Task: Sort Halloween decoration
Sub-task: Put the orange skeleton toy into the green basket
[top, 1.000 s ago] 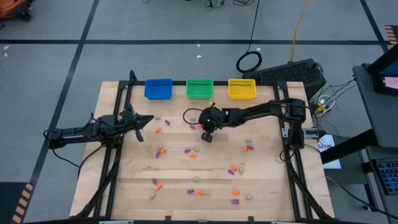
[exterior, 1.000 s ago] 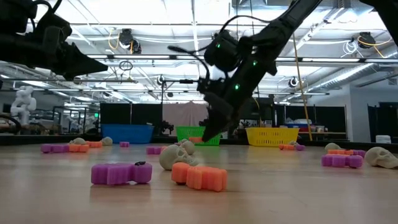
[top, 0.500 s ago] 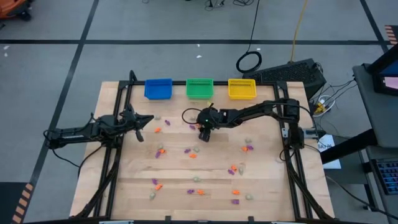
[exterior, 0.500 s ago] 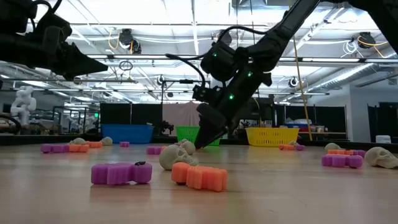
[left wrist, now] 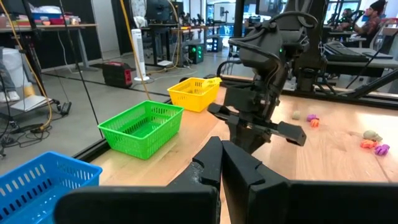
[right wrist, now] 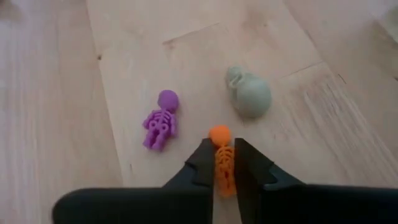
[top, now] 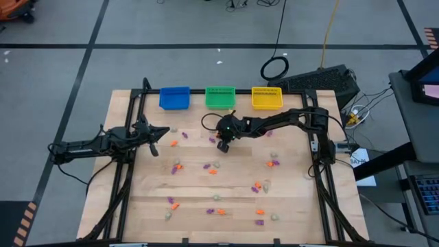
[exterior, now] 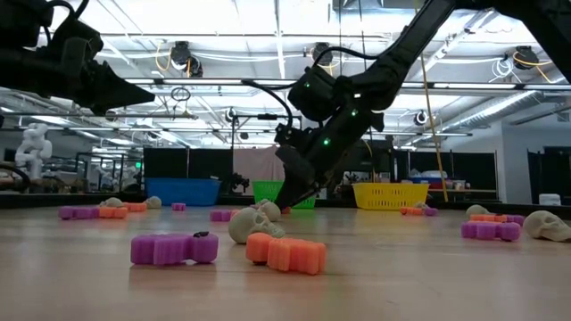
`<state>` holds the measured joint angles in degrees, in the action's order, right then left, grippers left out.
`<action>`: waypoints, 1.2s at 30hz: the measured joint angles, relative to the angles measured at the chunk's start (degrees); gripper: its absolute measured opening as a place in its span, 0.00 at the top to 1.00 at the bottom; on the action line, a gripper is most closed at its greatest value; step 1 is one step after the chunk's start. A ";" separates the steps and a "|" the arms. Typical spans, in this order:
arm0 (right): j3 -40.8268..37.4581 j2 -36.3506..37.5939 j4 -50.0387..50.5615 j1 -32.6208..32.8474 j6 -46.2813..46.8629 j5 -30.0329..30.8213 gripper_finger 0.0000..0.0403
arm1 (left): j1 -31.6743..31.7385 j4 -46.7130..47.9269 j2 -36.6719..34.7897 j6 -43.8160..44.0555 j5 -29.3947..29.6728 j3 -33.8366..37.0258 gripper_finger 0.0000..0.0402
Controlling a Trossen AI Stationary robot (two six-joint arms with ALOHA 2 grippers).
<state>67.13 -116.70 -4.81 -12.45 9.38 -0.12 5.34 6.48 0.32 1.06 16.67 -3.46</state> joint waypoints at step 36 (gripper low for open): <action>28.48 -5.24 25.25 -22.77 -11.69 -7.26 0.95 | -0.01 -0.65 0.04 0.00 -0.04 0.04 0.97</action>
<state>95.61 -121.94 20.45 -35.22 -2.31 -7.38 5.34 5.83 0.36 1.06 16.62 -3.42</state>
